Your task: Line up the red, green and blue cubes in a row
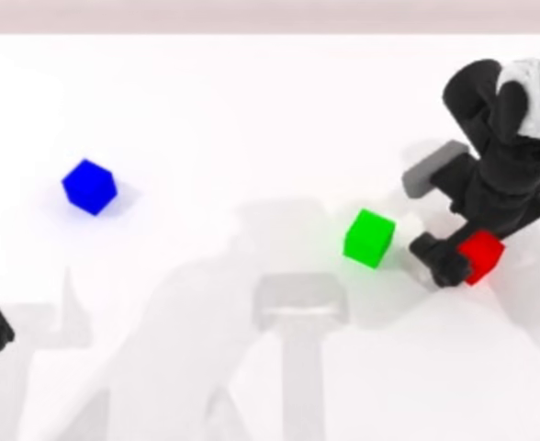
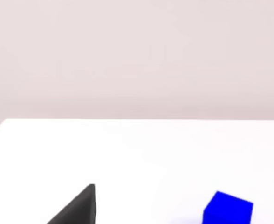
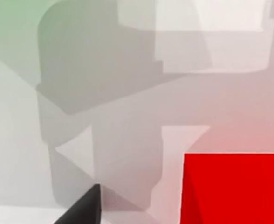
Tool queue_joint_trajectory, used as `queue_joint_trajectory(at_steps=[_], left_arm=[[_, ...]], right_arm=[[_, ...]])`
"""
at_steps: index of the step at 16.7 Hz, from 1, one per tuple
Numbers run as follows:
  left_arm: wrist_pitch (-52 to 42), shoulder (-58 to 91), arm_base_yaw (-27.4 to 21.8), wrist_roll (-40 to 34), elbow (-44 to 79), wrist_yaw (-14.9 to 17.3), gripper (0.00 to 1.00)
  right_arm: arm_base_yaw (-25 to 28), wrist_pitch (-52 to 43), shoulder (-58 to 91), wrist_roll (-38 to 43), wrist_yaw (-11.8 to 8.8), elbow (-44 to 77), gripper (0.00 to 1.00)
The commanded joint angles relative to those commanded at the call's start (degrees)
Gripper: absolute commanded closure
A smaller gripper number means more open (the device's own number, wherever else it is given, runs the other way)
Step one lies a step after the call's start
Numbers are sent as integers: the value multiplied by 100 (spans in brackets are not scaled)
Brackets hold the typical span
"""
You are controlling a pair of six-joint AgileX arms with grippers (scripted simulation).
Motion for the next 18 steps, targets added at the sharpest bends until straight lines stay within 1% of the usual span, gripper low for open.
queue_joint_trajectory(at_steps=[4, 17, 18], left_arm=[[0, 0, 0, 0, 0, 0, 0], [0, 0, 0, 0, 0, 0, 0], [0, 0, 0, 0, 0, 0, 0]], right_arm=[[0, 13, 7, 0, 0, -9, 0], [0, 13, 7, 0, 0, -9, 98], [0, 13, 7, 0, 0, -9, 100]])
